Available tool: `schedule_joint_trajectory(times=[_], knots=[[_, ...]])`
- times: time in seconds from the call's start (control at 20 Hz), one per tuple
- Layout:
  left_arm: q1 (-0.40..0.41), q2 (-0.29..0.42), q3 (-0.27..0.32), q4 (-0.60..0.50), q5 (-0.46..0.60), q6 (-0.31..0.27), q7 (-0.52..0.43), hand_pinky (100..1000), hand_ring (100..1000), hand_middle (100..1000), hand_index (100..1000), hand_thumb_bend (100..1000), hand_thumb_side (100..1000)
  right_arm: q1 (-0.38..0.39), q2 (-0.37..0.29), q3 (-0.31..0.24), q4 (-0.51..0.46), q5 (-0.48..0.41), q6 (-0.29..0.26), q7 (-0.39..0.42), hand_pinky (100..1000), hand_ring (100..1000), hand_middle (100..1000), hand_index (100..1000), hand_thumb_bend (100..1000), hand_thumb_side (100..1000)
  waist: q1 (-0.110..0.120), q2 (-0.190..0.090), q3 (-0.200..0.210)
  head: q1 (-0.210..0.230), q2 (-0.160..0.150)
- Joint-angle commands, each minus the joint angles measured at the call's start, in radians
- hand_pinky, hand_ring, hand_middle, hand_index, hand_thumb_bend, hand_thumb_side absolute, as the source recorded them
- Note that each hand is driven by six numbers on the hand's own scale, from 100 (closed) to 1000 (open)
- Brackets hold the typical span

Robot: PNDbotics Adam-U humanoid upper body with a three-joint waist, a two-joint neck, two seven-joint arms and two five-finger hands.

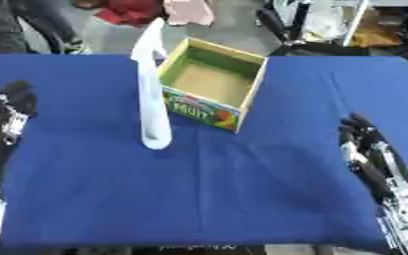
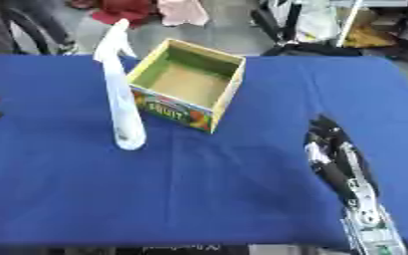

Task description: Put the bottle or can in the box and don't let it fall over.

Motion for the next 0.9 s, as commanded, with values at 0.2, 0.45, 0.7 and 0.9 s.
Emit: schedule_joint_trajectory(times=[0.2,0.45,0.7,0.9], knots=[[-0.006,0.011,0.005,-0.01,-0.005,-0.001,-0.004,832,902,927,874,598,803,-0.005,-0.01,-0.003,-0.015,0.002,0.001,0.001,936,911,864,954,100,476,0.002,-0.008,0.0,0.0,-0.002],[-0.006,0.012,0.003,-0.008,-0.007,0.0,-0.006,832,903,928,875,601,800,-0.004,-0.01,-0.003,-0.015,0.002,0.002,0.0,936,911,864,954,100,477,0.002,-0.008,-0.001,-0.001,-0.002],[-0.012,0.025,-0.005,-0.005,-0.023,0.001,-0.018,835,905,930,880,685,740,-0.005,-0.009,-0.004,-0.017,0.002,0.001,-0.001,936,911,863,954,100,471,0.004,-0.007,-0.006,-0.003,-0.002],[-0.029,0.066,-0.025,0.023,-0.069,0.003,-0.027,834,904,929,895,756,712,-0.008,-0.01,-0.002,-0.018,0.002,0.001,0.002,935,911,864,954,100,474,0.005,-0.008,-0.009,-0.002,-0.002]])
